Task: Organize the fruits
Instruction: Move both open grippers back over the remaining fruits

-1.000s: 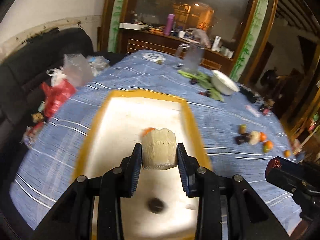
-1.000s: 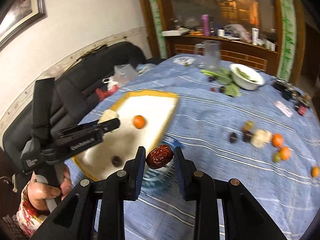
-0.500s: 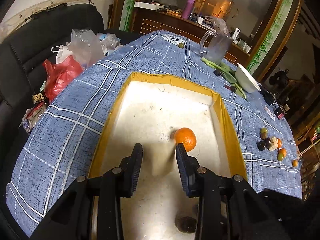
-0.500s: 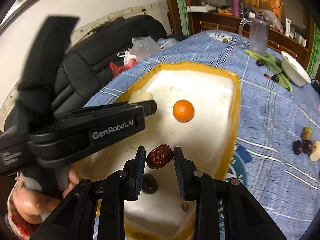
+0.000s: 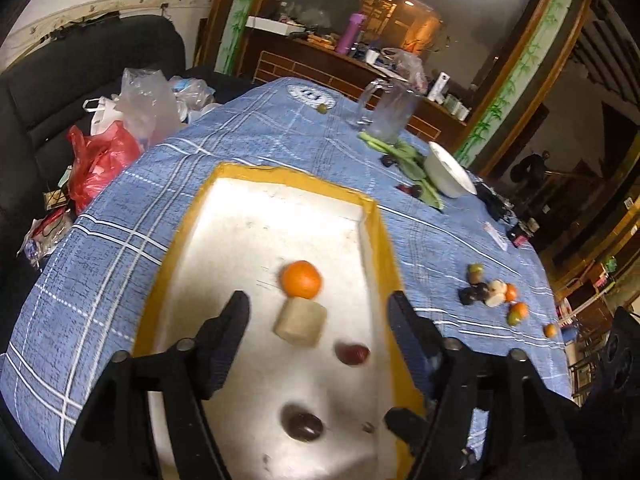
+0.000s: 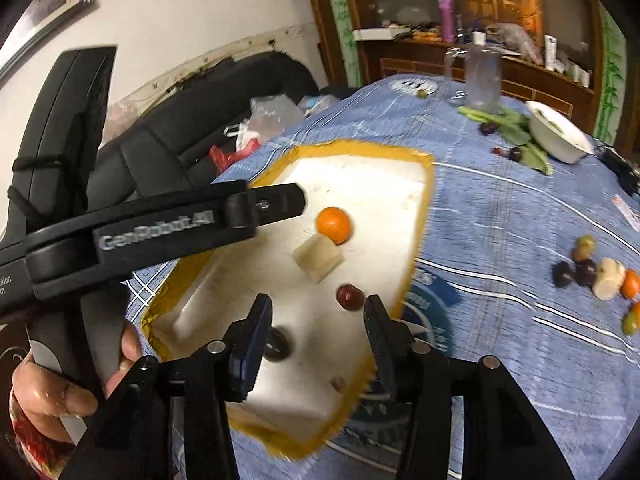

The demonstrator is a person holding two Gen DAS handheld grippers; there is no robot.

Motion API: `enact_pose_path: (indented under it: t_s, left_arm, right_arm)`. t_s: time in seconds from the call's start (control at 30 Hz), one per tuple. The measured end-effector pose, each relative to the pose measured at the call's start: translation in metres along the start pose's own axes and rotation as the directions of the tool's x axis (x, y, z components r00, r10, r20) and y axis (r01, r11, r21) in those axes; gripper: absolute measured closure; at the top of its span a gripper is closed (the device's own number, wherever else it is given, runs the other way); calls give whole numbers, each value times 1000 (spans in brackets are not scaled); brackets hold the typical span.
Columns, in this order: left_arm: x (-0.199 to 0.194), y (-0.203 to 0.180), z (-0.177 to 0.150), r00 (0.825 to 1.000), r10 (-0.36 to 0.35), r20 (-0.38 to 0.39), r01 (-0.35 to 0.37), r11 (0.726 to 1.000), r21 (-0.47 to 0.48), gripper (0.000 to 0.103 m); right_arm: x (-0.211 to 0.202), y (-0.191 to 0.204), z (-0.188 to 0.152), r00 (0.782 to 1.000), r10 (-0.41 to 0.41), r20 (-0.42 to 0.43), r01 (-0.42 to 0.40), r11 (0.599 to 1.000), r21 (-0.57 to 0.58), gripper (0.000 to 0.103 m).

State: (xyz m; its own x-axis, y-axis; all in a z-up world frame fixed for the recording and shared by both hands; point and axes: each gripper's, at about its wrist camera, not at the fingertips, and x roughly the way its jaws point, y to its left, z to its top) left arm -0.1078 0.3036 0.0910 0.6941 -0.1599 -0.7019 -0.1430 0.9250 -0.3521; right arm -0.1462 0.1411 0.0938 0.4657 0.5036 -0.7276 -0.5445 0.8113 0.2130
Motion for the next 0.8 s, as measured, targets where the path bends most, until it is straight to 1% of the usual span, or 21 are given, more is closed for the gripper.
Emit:
enact_pose_path:
  t_s: [0.03, 0.1, 0.17, 0.27, 0.33, 0.43, 0.5, 0.57, 0.6, 0.67, 0.73, 0.77, 0.8]
  left_arm:
    - [-3, -5, -1, 1000, -2, 5, 2, 1000, 7, 22]
    - [-13, -17, -6, 1000, -10, 28, 9, 1000, 25, 16]
    - [-23, -32, -13, 998, -30, 49, 27, 998, 50, 12]
    - [-34, -54, -22, 997, -64, 50, 59, 994, 90, 11]
    - [-38, -65, -28, 997, -61, 45, 55, 992, 118, 11]
    - [-35, -86, -37, 999, -44, 31, 38, 987, 159, 11]
    - [-37, -96, -40, 998, -57, 20, 53, 986, 155, 11]
    - [-46, -102, -43, 994, -95, 54, 85, 984, 159, 11]
    - [-49, -106, -46, 993, -92, 69, 79, 982, 169, 11]
    - [-47, -116, -51, 997, -63, 50, 53, 982, 182, 11]
    - [-48, -121, -54, 996, -87, 23, 82, 980, 182, 11]
    - [-52, -126, -57, 993, -113, 14, 109, 976, 190, 11]
    - [-57, -129, -60, 992, -128, 17, 122, 972, 199, 11]
  right_arm:
    - [-6, -4, -2, 1000, -7, 10, 7, 1000, 9, 47]
    - [-19, -14, -8, 999, -23, 27, 22, 999, 34, 47]
    - [-31, -25, -14, 998, -38, 41, 35, 998, 61, 47]
    - [-48, -44, -26, 996, -71, 56, 63, 991, 120, 45]
    - [-58, -59, -35, 994, -88, 65, 75, 981, 181, 44]
    - [-72, -79, -53, 991, -94, 95, 67, 965, 253, 40]
    - [-75, -92, -61, 989, -120, 81, 92, 952, 293, 40]
    - [-83, -100, -66, 989, -120, 85, 87, 945, 315, 40]
    - [-90, -101, -68, 986, -128, 104, 90, 945, 315, 40]
    - [-99, -103, -72, 981, -147, 124, 100, 942, 320, 39]
    - [-103, -106, -76, 983, -143, 114, 97, 935, 340, 39]
    - [-104, -107, -77, 984, -139, 111, 93, 934, 345, 39]
    - [-107, -108, -79, 983, -143, 114, 95, 932, 350, 39]
